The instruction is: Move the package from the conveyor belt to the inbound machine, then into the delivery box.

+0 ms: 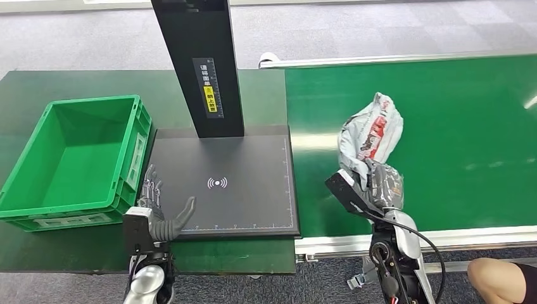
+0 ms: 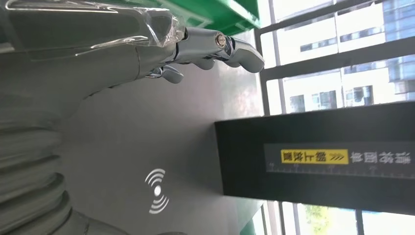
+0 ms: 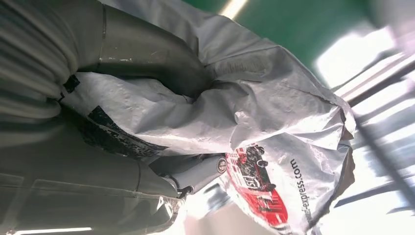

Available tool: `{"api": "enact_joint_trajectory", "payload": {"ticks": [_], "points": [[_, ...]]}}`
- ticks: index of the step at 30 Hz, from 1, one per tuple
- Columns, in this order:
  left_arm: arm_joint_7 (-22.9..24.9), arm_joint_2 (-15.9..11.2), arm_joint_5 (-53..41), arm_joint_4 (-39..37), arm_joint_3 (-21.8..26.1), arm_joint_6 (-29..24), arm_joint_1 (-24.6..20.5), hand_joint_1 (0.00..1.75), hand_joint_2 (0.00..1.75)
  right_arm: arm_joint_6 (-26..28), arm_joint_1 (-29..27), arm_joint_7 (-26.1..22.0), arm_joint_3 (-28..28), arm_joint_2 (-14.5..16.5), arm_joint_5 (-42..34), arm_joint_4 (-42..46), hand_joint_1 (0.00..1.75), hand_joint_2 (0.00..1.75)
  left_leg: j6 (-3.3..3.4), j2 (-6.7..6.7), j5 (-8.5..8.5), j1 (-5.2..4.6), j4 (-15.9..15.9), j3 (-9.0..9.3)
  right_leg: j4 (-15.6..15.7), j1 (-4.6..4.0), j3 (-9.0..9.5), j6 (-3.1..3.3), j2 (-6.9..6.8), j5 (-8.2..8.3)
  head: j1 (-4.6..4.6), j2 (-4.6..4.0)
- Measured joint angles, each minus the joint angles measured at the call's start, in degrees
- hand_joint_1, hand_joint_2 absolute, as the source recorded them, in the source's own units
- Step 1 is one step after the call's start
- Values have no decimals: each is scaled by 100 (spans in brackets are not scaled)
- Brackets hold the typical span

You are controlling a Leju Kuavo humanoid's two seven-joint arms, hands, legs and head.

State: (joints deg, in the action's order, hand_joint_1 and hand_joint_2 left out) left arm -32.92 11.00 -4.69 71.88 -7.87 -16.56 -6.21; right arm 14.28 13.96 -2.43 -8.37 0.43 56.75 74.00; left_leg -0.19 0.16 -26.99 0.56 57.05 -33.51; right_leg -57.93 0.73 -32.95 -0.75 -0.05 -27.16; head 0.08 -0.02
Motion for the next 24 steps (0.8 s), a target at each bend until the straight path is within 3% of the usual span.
{"api": "enact_joint_trajectory", "payload": {"ticks": [5, 10, 19, 24], "points": [[-70, -17, -110, 159, 166, -46, 35, 0, 175, -665, -121, -448, -633, -43, -904, 611, 175, 175, -1, 1, 0, 2, 0, 1, -1, -2, 0, 1, 1, 0, -1, 0], [-152, -39, -122, 241, 284, -142, 22, 0, 175, -1109, 219, -631, -1345, -7, -1418, 638, 175, 175, -1, 7, 2, 2, -1, 2, -3, -3, 0, 1, 2, 1, 0, 1], [-162, -49, -115, 278, 321, -191, -98, 0, 175, -1352, 882, -596, -2354, 382, -1916, 100, 175, 175, -2, 8, 2, 2, -1, 3, -2, -3, 0, 1, 2, 1, 1, 1], [-151, -44, -115, 276, 321, -217, -158, 0, 175, -1390, 964, -566, -2544, 497, -1970, -69, 175, 175, -2, 8, 2, 2, -1, 4, -2, -3, -1, 1, 2, 1, -1, 0]]}}
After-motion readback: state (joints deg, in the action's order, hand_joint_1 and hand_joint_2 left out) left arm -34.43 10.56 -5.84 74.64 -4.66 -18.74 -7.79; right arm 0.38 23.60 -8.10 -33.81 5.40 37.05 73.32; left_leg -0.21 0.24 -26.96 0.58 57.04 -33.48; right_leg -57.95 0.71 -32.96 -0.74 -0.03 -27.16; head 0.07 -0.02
